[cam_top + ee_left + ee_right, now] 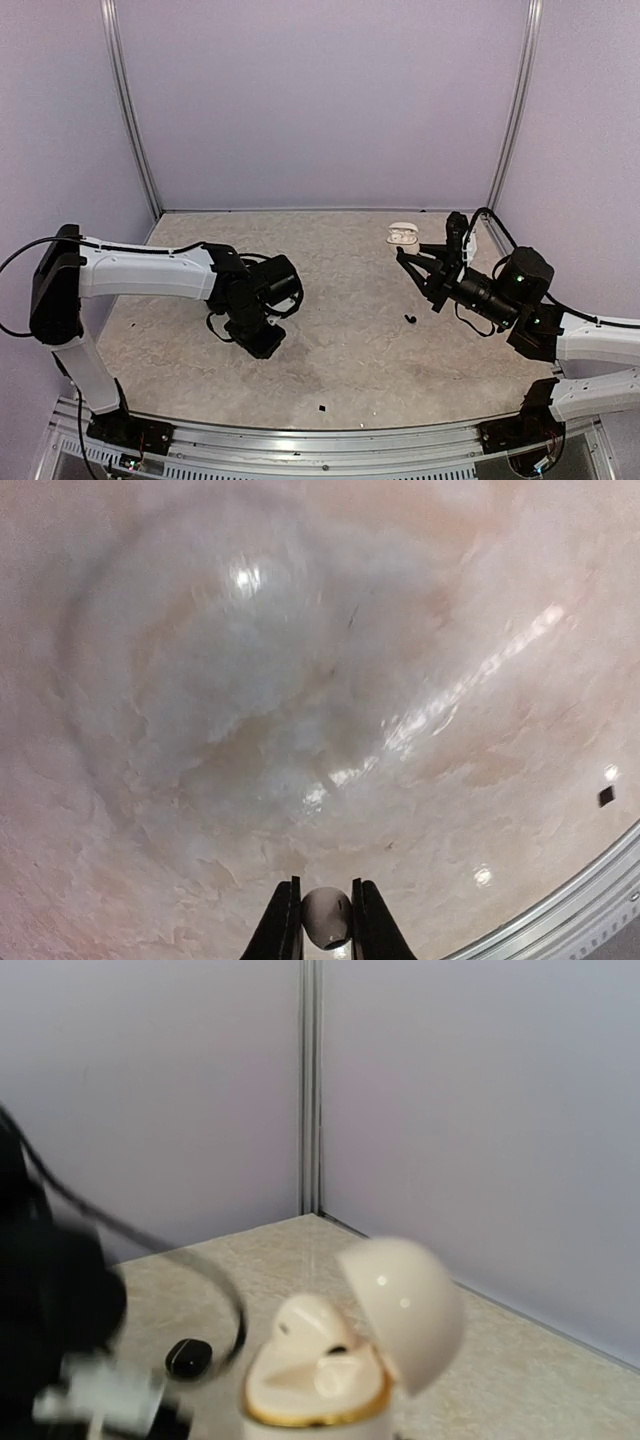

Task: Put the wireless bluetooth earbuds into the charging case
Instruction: Pick up the right earbud from the center of the board, then insert the right earbud into the right side groove of the charging case.

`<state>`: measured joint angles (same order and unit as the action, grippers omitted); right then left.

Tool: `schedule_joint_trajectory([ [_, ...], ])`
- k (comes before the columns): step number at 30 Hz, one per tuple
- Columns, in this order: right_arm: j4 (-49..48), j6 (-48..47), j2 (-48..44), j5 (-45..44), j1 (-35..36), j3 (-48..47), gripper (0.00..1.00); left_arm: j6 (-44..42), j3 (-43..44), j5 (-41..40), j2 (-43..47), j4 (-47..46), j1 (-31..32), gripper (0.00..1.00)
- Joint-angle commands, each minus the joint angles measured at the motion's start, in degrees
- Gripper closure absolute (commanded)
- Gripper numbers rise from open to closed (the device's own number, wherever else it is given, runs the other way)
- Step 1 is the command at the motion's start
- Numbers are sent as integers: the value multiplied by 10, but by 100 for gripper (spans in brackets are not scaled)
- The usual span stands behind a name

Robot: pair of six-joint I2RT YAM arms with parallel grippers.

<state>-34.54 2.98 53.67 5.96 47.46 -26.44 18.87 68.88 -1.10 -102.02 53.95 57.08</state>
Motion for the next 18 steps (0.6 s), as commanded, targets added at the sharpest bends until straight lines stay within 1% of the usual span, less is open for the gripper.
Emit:
schedule_joint_trajectory([
  [1, -21, -11, 1, 7, -6, -9, 100, -13, 54, -58, 114, -127, -1, 91],
  [6, -30, -17, 24, 28, -5, -30, 100, -38, 26, -82, 228, -300, 3, 91],
  [9, -41, -14, 39, 43, -6, -43, 100, -73, 0, -106, 286, -404, 22, 90],
  [12, -50, -9, 58, 71, -5, -59, 100, -111, -19, -124, 320, -487, 41, 90],
  [14, -54, 0, 70, 84, -5, -69, 100, -130, -31, -123, 333, -531, 49, 90],
  [18, -63, 25, 95, 103, -3, -88, 100, -183, -63, -117, 345, -649, 78, 90],
])
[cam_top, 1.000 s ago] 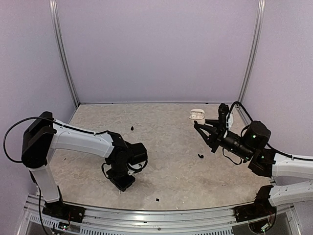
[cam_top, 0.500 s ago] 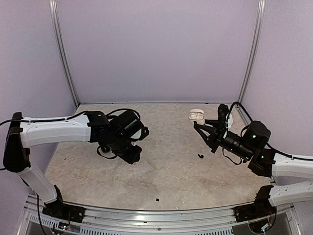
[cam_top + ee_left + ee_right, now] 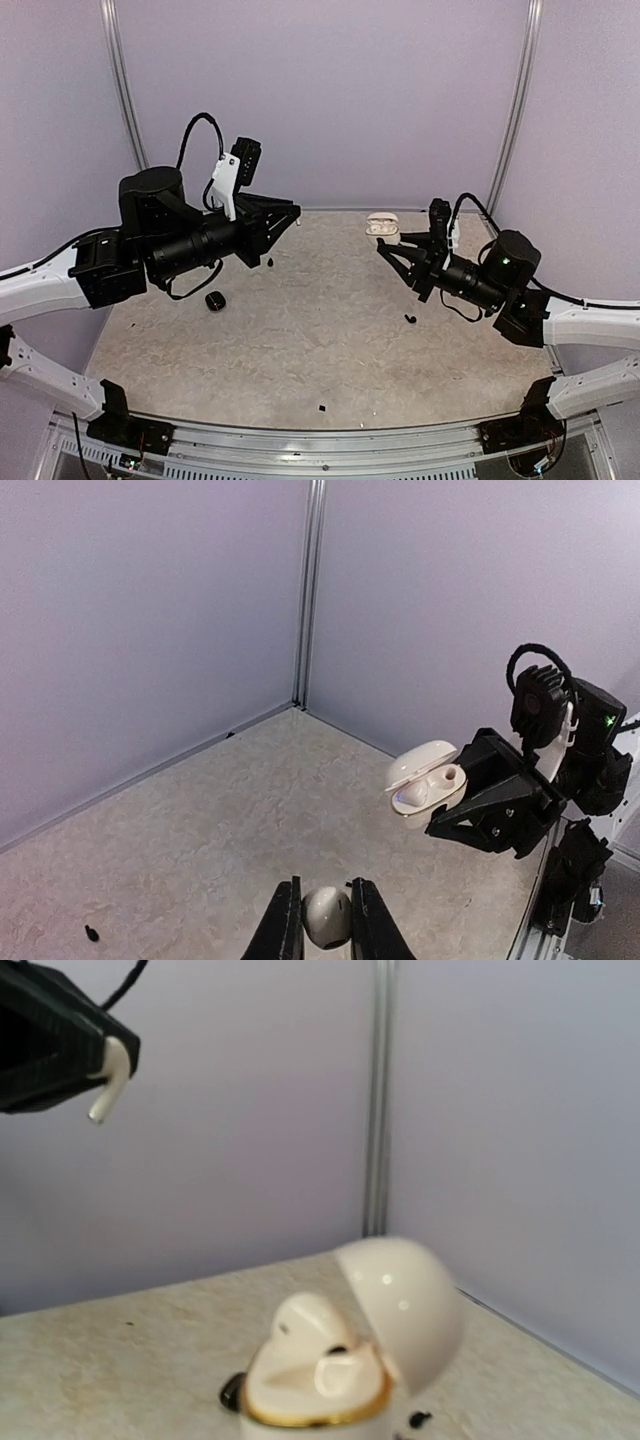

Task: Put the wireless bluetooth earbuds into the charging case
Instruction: Insert the right earbud into the right side groove of the charging case.

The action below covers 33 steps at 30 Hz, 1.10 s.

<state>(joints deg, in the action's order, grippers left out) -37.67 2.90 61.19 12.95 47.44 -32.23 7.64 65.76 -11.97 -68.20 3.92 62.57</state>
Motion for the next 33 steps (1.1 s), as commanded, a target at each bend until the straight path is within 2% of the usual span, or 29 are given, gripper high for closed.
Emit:
schedule_joint_trajectory([
  [1, -36, 31, 25, 38, -1, -34, 100, -82, -36, -1, 5, -171, 29, 90],
  [5, -46, 43, 43, 50, 10, -48, 100, -130, -32, 9, -20, -228, 51, 90],
  [15, -42, 45, 55, 71, 42, -64, 100, -216, 20, -14, -104, -232, 83, 91],
  [27, -44, 40, 62, 85, 58, -68, 100, -230, 44, 1, -142, -223, 86, 91],
  [33, -53, 37, 59, 107, 60, -65, 100, -239, 45, -21, -151, -224, 85, 91],
])
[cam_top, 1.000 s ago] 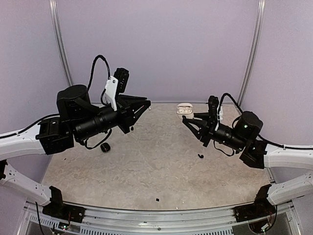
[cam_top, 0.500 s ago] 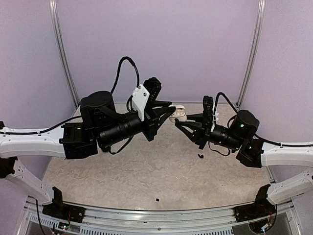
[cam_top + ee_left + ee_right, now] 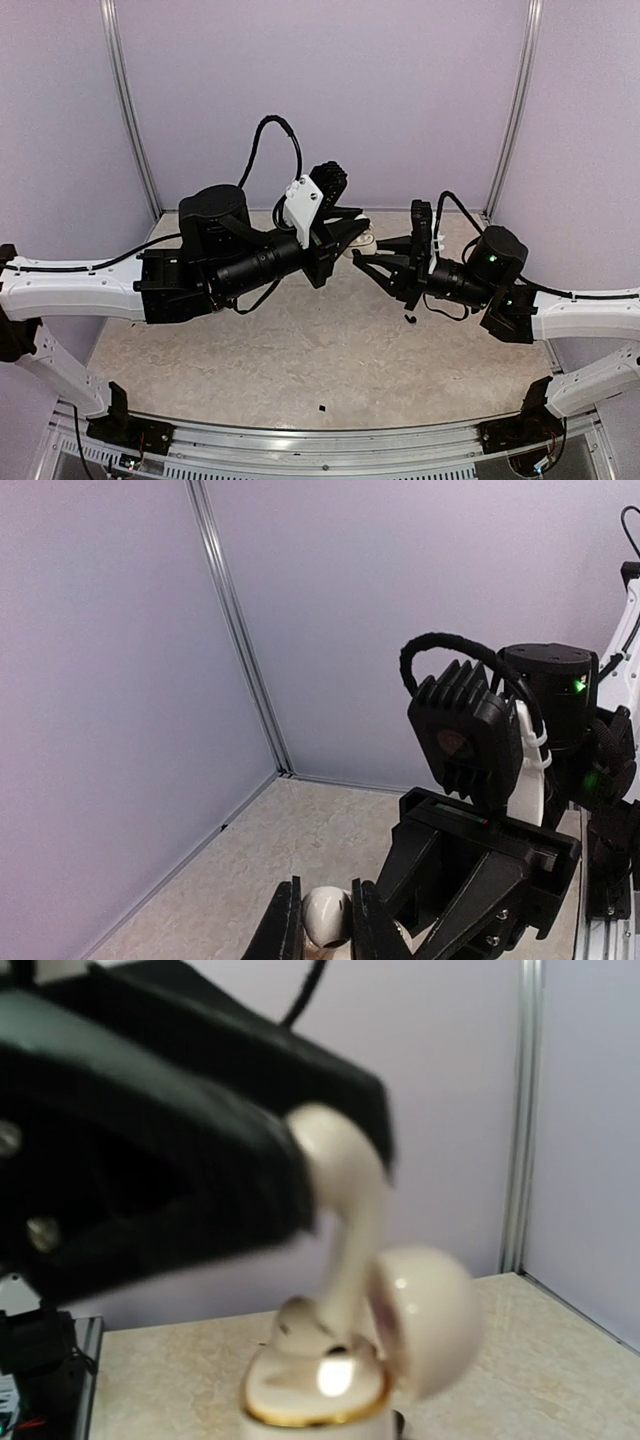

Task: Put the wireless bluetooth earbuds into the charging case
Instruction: Insert the right earbud into the right side groove of the charging case.

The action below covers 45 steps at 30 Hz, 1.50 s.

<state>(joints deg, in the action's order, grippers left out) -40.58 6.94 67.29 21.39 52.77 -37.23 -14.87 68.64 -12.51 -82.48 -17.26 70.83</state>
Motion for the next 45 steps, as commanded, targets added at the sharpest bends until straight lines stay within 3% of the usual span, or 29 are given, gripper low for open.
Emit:
schedule_joint_trajectory([
  [1, -29, -2, -3, 32, 7, -12, 100, -16, 17, -23, -10, -12, 3, 91],
  [7, -38, -4, -7, 69, 7, -7, 100, -26, 20, -33, -10, -14, -7, 91],
  [15, -10, 4, -17, -4, 8, -7, 100, -26, 17, -13, 4, -14, 1, 91],
  [45, -32, 30, -17, -3, 8, -6, 100, -38, 24, -10, -30, -7, 11, 92],
])
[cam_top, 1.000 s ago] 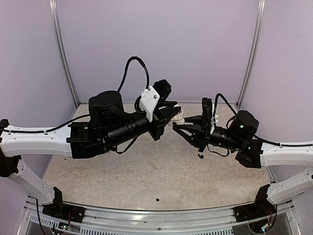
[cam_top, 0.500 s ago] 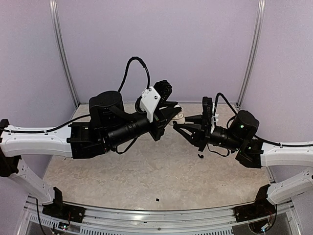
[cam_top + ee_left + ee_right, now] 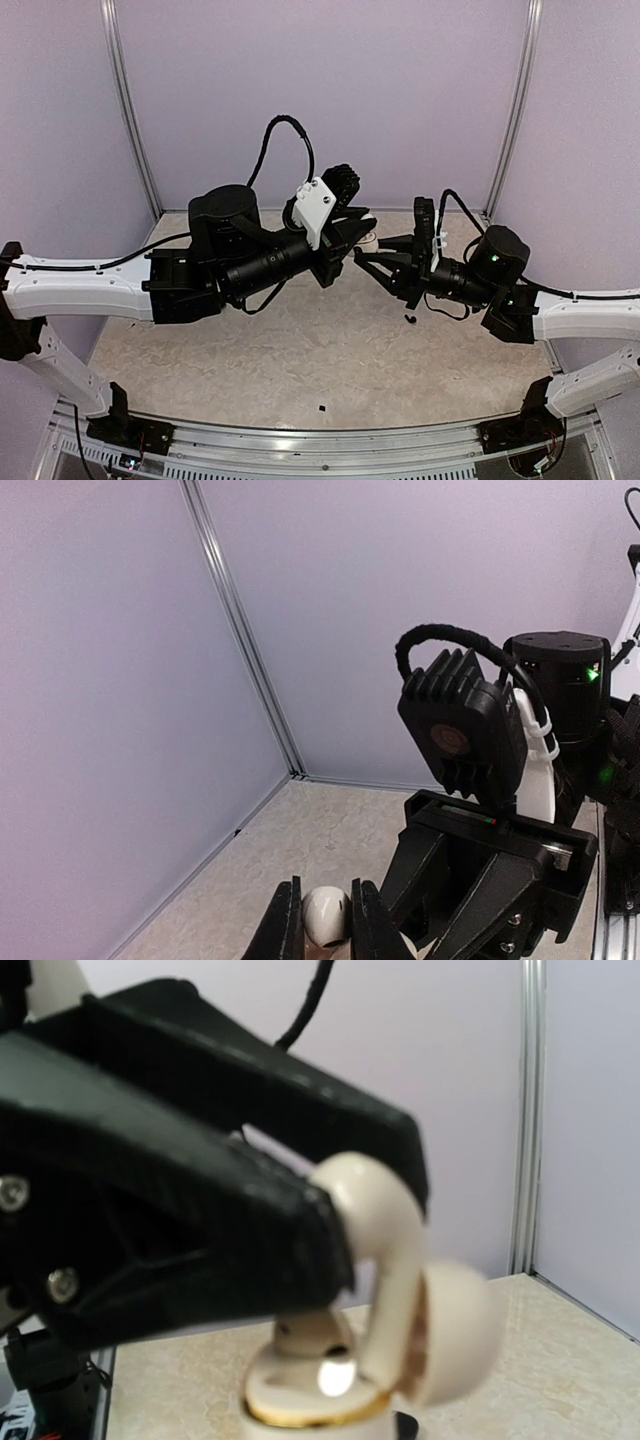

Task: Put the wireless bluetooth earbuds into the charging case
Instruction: Insert the right earbud into the right side groove of the charging case.

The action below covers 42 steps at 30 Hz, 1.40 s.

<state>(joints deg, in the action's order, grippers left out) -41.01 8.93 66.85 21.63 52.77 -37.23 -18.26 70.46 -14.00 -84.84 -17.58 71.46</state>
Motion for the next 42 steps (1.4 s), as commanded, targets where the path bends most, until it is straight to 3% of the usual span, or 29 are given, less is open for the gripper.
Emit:
schedule_joint_trajectory([
  [1, -30, 11, -14, -7, 8, -4, 100, -3, 3, 6, -5, -6, 4, 92],
  [33, -40, 20, -15, -5, 8, -8, 100, -23, -2, -7, -13, 5, 7, 93],
  [42, -43, 14, -14, -5, 8, 17, 100, -23, 42, -13, -5, 21, -3, 93],
])
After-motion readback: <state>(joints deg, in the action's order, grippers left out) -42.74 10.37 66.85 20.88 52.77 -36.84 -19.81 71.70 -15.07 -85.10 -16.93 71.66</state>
